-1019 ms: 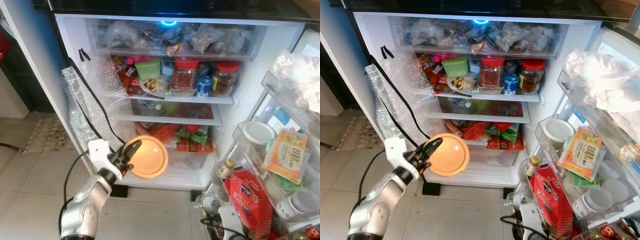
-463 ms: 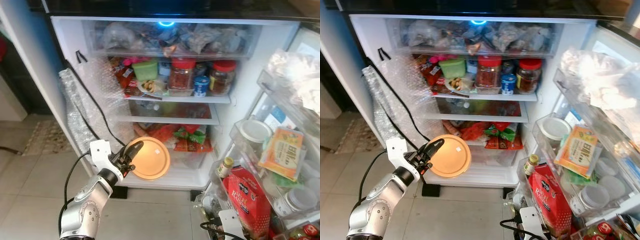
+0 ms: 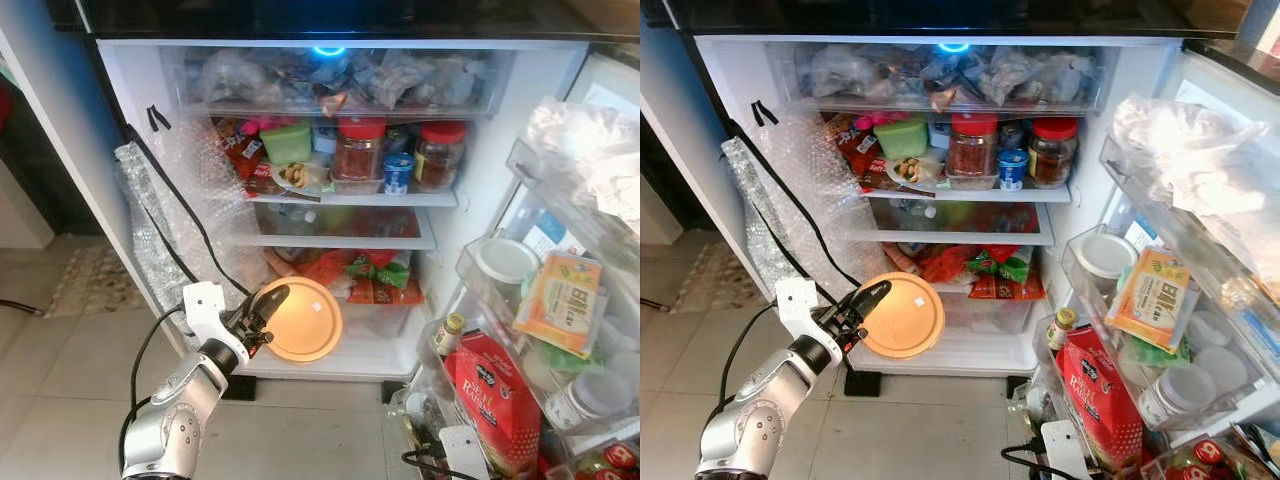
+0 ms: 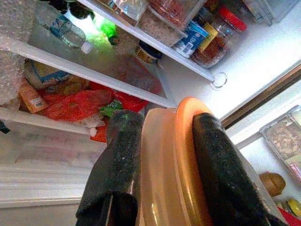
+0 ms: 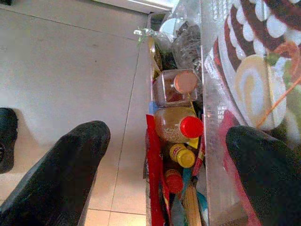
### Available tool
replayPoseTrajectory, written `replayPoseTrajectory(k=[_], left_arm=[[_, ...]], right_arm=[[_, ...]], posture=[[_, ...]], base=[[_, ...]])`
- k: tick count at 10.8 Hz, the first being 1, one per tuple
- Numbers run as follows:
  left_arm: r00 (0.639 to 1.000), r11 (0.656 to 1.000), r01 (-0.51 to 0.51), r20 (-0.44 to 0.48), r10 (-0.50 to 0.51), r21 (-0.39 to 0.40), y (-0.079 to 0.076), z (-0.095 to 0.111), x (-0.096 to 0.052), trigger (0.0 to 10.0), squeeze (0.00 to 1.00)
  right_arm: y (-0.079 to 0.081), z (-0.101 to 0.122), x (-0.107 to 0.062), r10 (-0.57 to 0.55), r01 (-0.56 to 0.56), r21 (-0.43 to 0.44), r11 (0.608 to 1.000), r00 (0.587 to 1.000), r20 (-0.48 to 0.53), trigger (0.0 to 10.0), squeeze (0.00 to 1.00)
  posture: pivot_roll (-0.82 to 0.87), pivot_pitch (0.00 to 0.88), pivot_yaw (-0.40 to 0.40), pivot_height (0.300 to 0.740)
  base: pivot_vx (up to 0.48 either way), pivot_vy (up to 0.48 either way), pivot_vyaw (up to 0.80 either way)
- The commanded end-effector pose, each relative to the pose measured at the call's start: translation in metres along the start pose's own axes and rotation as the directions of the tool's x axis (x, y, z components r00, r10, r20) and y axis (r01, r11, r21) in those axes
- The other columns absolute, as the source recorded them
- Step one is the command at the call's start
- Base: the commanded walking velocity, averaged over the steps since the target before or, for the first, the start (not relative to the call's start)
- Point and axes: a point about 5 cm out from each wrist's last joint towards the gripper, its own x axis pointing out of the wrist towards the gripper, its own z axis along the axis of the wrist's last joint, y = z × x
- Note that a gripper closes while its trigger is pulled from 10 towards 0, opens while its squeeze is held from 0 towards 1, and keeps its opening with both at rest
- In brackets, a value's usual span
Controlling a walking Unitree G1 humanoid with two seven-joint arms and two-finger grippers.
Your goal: Restocking fridge
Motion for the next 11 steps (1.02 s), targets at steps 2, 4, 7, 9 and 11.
replayPoseTrajectory(k=[2,4,7,9,11], left_arm=[[1.0,1.0,0.009,0.017,-0.009,0.009,-0.0046,0.005,-0.0012,10.0,0.0],[1.0,1.0,0.002,0.019,-0.002,0.005,-0.004,0.0048,-0.0034,10.0,0.0],[1.0,1.0,0.003,0.021,-0.003,0.003,-0.0042,0.0055,-0.0031,10.0,0.0],[0.999,1.0,-0.001,0.032,0.002,-0.006,-0.0048,0.0063,-0.0034,10.0,0.0],[1.0,1.0,-0.007,0.03,0.007,-0.004,-0.004,0.0062,-0.0046,10.0,0.0]], right_arm=[[0.0013,-0.0022,-0.0004,0.02,-0.02,0.012,1.0,1.0,0.002,10.0,0.0],[0.0012,-0.003,-0.0005,0.028,-0.028,-0.005,1.0,1.0,-0.004,10.0,0.0],[-0.0001,-0.0015,-0.0003,0.003,-0.003,-0.024,1.0,1.0,0.001,10.0,0.0],[-0.0001,-0.0003,-0.0001,0.006,-0.006,-0.029,1.0,1.0,0.002,10.0,0.0],[-0.0001,0.0006,0.0,0.007,-0.007,-0.039,0.999,1.0,0.004,10.0,0.0]], posture=[[0.03,0.0,-0.008,0.74],[0.03,0.0,-0.008,0.74],[0.03,0.0,-0.005,0.74],[0.03,0.0,-0.007,0.74],[0.03,0.0,-0.007,0.74]], base=[[0.0,0.0,0.0],[0.0,0.0,0.0],[0.0,0.0,0.0],[0.0,0.0,0.0],[0.0,0.0,0.0]])
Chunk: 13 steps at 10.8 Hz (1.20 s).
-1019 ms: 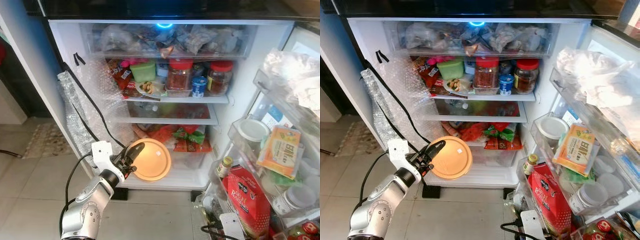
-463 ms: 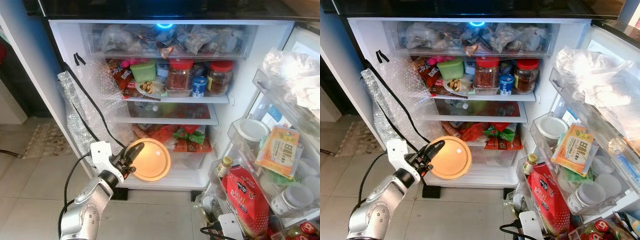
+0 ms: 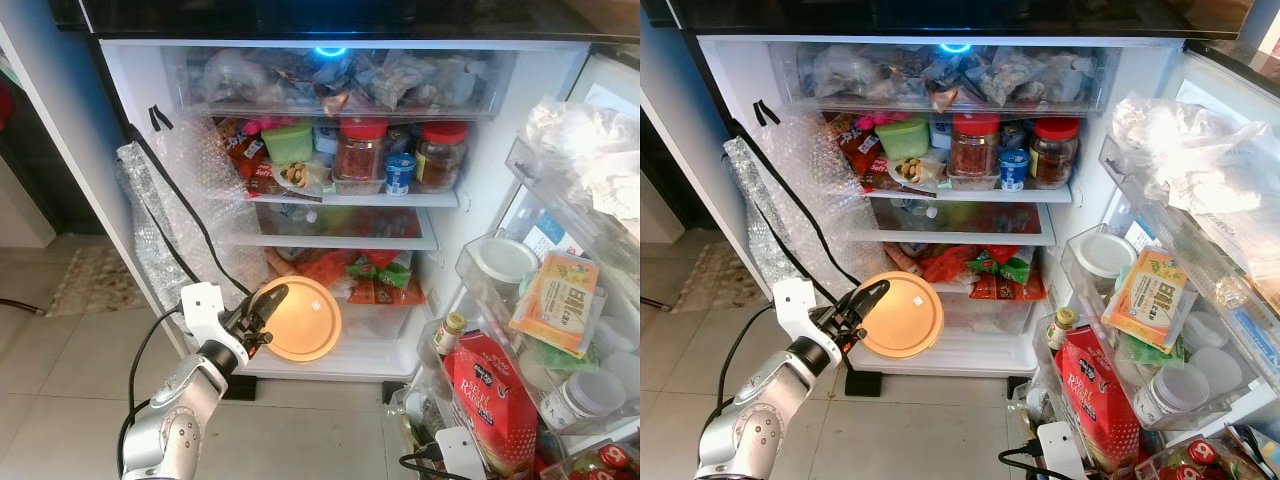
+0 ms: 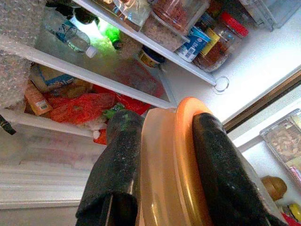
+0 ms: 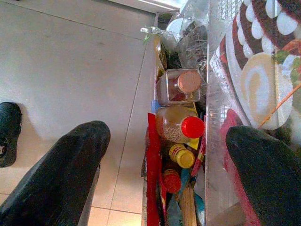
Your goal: Restocking fridge
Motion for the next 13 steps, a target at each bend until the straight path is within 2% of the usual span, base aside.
replayPoseTrajectory(k=[1,4,13], left_arm=[[1.0,1.0,0.006,0.016,-0.006,-0.004,-0.0019,0.0049,-0.0012,10.0,0.0],[1.0,1.0,0.003,0.016,-0.003,-0.008,-0.0022,0.0039,-0.0009,10.0,0.0],[1.0,1.0,0.009,0.007,-0.009,-0.011,-0.0026,0.0021,-0.0017,10.0,0.0]], right_arm=[[-0.0022,0.0019,0.0001,-0.008,0.008,-0.013,1.0,1.0,0.007,10.0,0.0],[-0.0021,0.002,0.0002,-0.001,0.001,-0.022,1.0,1.0,0.004,10.0,0.0],[-0.0013,0.0036,0.0005,0.012,-0.012,-0.02,1.0,1.0,0.004,10.0,0.0]], posture=[[0.03,0.0,-0.007,0.74],[0.03,0.0,-0.009,0.74],[0.03,0.0,-0.011,0.74]], base=[[0.0,0.0,0.0],[0.0,0.0,0.0],[0.274,0.0,0.0]])
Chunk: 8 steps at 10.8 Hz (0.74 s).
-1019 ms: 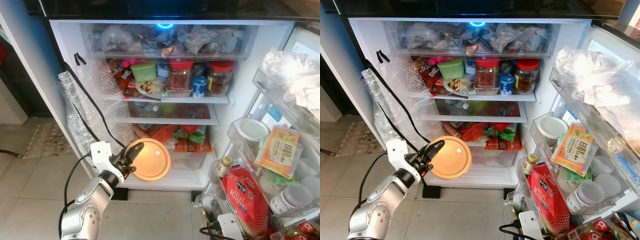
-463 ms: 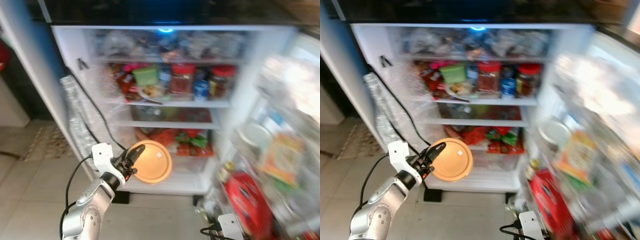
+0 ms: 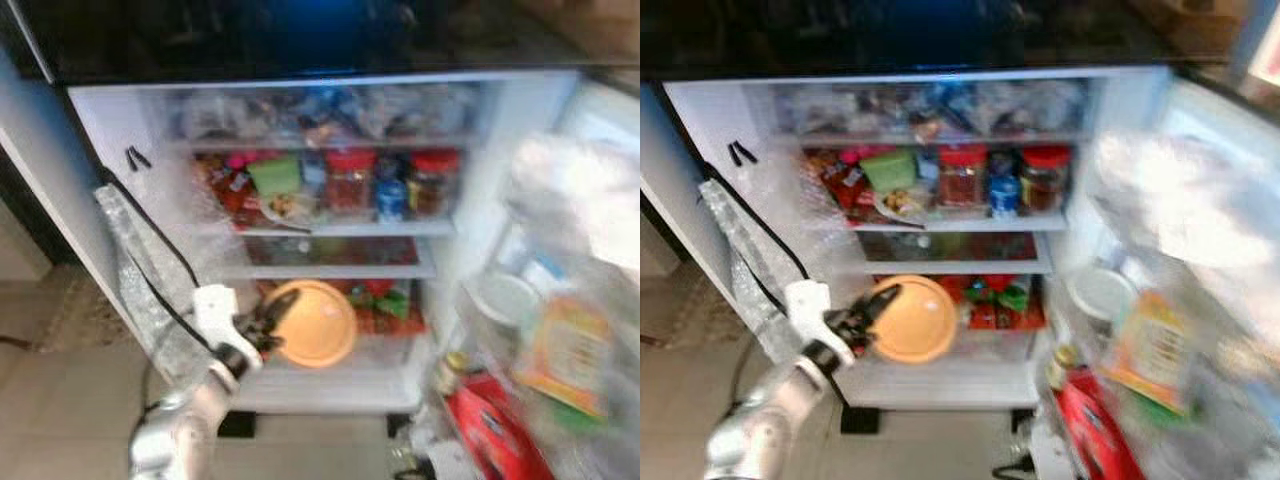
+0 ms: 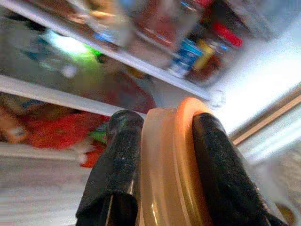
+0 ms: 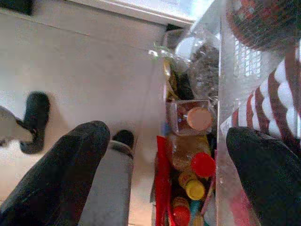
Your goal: Restocking fridge
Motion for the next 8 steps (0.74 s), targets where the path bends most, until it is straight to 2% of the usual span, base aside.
replayPoseTrajectory(k=[1,8], left_arm=[[1.0,1.0,0.002,0.02,-0.002,0.002,-0.0004,0.0054,-0.001,10.0,0.0],[1.0,1.0,0.013,0.013,-0.013,-0.001,-0.0011,0.005,0.0022,10.0,0.0]], right_arm=[[-0.0105,0.0188,0.0006,-0.036,0.036,-0.006,0.999,0.997,0.065,10.0,0.0],[-0.0102,0.0203,0.0007,-0.032,0.033,-0.003,0.999,0.997,0.071,10.0,0.0]], posture=[[0.03,0.0,-0.011,0.74],[0.03,0.0,-0.008,0.74]], base=[[0.281,0.0,0.0],[0.282,0.0,0.0]])
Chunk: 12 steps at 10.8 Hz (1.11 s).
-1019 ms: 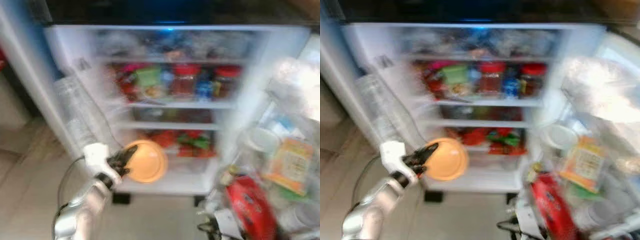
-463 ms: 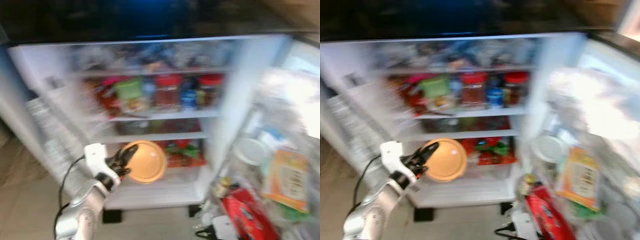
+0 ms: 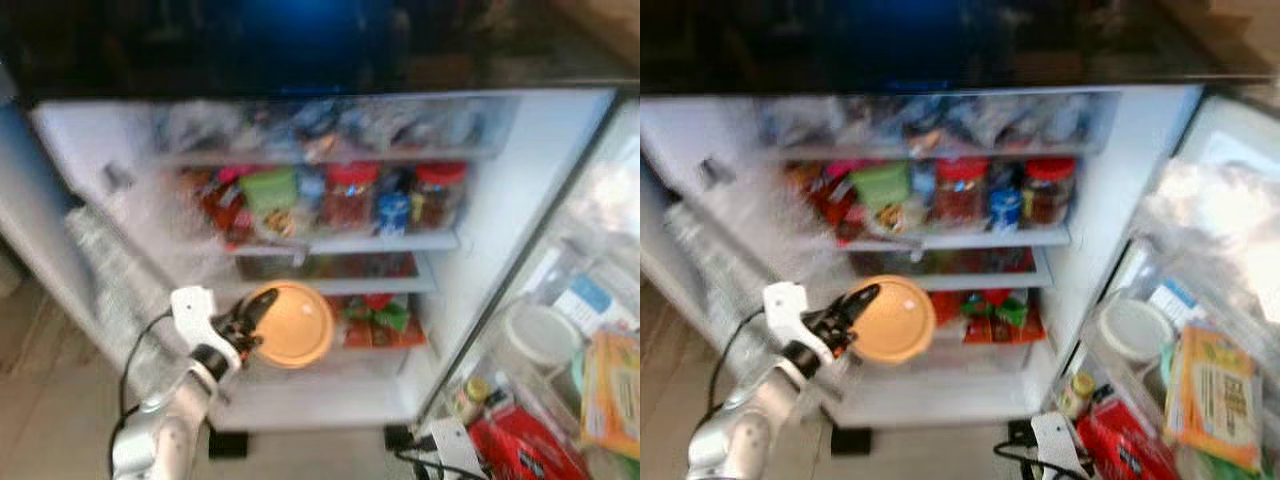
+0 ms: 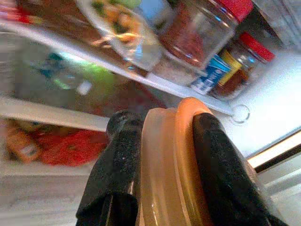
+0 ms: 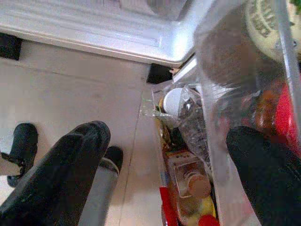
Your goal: Restocking fridge
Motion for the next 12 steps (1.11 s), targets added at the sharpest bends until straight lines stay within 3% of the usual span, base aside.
replayPoseTrajectory(k=[1,8,12], left_arm=[[0.999,0.999,0.032,0.012,-0.032,-0.008,-0.007,0.002,0.004,10.0,0.0],[0.999,0.999,0.046,-0.011,-0.046,-0.009,-0.007,-0.001,0.002,10.0,0.0],[0.998,0.997,0.055,-0.033,-0.057,-0.059,-0.007,-0.009,0.001,10.0,0.0]], right_arm=[[-0.003,-0.003,-0.001,-0.008,0.008,0.009,1.0,1.0,-0.01,10.0,0.0],[-0.003,-0.003,-0.001,-0.003,0.003,0.008,1.0,1.0,-0.008,10.0,0.0],[-0.002,-0.003,-0.001,0.002,-0.002,0.016,1.0,1.0,0.0,10.0,0.0]], posture=[[0.03,0.0,-0.008,0.74],[0.03,0.0,-0.009,0.74],[0.03,0.0,-0.011,0.74]], base=[[0.277,0.0,0.0],[0.276,0.0,0.0],[0.0,0.0,0.0]])
